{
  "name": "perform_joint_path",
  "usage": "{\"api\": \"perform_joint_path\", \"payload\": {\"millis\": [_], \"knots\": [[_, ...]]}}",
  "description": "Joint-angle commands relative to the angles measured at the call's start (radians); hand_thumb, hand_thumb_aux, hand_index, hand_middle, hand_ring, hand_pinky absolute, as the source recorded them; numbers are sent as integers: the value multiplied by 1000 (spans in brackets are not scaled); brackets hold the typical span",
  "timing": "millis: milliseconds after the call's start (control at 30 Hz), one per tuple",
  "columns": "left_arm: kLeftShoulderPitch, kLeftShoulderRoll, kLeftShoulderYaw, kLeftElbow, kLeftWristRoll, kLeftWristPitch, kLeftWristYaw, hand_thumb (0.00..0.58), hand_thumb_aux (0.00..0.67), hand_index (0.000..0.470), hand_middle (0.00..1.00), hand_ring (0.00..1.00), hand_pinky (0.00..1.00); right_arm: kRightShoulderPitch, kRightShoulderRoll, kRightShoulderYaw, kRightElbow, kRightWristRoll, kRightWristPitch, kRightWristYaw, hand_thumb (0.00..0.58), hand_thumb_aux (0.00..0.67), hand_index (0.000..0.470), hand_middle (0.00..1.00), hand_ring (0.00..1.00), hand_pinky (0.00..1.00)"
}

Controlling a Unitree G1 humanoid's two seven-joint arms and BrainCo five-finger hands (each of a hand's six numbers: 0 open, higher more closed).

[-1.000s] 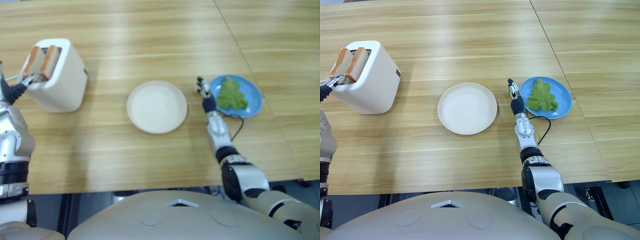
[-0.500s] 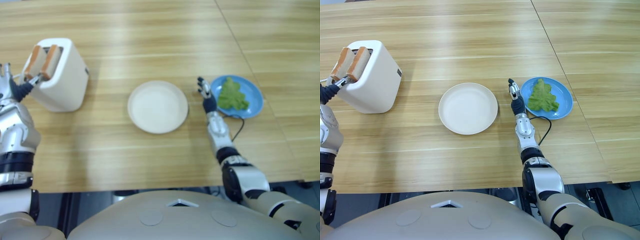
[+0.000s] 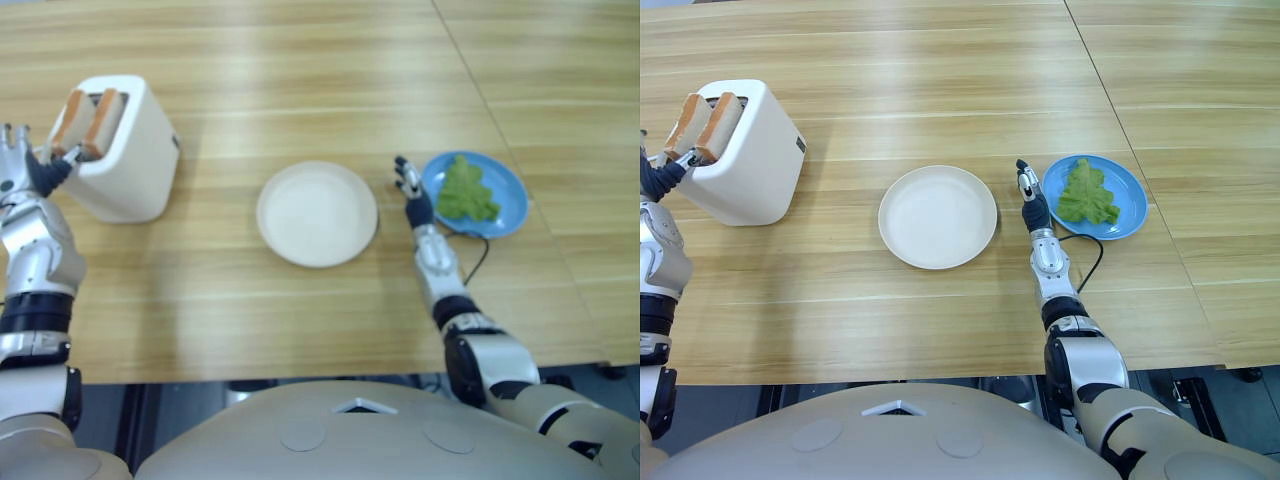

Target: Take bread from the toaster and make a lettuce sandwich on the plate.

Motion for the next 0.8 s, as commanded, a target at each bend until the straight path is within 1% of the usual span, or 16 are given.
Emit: {"api": "perform_joint_path", "payload": {"millis": [33, 300, 467, 500, 533, 567, 800], "knots": [[17, 4, -24, 7, -6, -15, 11, 580, 670, 460, 0, 0, 0, 13, -1, -1, 0, 2, 15, -3, 0, 0, 0, 0, 0, 0], [59, -28, -46, -169, 31, -29, 79, 580, 670, 460, 0, 0, 0, 8, 8, 28, 42, -31, 44, -15, 0, 0, 0, 0, 0, 0], [83, -47, -20, -267, 45, -39, 146, 580, 670, 460, 0, 0, 0, 7, 10, 38, 58, -37, 62, -20, 0, 0, 0, 0, 0, 0], [89, -49, -10, -287, 44, -42, 159, 580, 670, 460, 722, 722, 722, 7, 9, 38, 57, -36, 61, -21, 0, 0, 0, 0, 0, 0], [95, -49, 4, -310, 40, -44, 171, 580, 670, 460, 722, 722, 722, 7, 9, 39, 55, -34, 61, -20, 0, 0, 0, 0, 0, 0], [102, -50, 24, -336, 37, -47, 188, 580, 670, 460, 1000, 1000, 1000, 6, 8, 39, 52, -32, 60, -20, 0, 0, 0, 0, 0, 0], [152, -47, 183, -538, 42, -69, 265, 580, 670, 460, 1000, 1000, 1000, 4, 9, 42, 47, -30, 59, -20, 0, 0, 0, 0, 0, 0]]}}
